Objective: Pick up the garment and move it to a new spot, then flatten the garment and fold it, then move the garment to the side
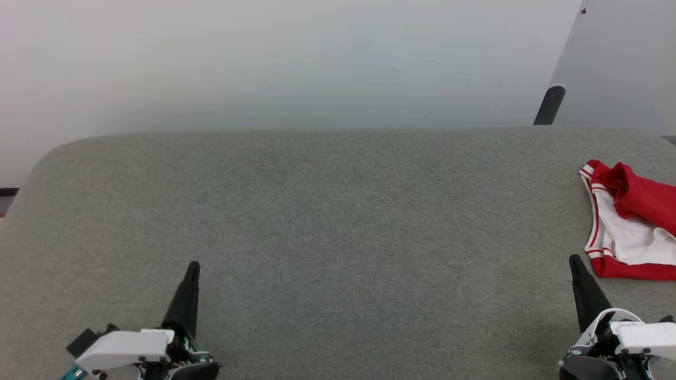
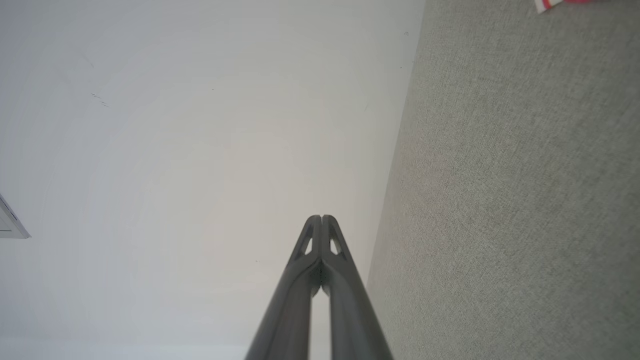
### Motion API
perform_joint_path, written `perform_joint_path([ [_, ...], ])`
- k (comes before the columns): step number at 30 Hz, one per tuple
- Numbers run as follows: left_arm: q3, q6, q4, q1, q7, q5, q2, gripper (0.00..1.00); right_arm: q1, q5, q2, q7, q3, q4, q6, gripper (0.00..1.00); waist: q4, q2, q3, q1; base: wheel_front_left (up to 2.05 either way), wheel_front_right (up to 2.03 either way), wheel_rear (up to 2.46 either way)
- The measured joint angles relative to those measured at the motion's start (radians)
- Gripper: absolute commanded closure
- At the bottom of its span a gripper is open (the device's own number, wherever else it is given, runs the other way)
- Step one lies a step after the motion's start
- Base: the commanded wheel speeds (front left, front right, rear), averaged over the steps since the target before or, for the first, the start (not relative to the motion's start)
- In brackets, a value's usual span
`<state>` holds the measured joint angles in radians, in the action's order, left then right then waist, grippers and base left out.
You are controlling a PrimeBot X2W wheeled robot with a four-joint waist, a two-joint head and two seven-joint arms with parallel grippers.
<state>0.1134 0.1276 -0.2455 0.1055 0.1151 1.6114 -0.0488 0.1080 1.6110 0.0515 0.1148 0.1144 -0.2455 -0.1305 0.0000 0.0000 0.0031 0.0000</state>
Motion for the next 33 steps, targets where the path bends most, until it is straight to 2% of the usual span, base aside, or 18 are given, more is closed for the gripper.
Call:
perform_joint_path([
  [33,0.000,0.000,0.000,0.000,0.000,0.000,0.000,1.00,0.000,0.000,0.000,0.000,0.000,0.000,0.000,1.00,0.000,0.0000,0.000,0.0000,0.00,0.00,0.00],
])
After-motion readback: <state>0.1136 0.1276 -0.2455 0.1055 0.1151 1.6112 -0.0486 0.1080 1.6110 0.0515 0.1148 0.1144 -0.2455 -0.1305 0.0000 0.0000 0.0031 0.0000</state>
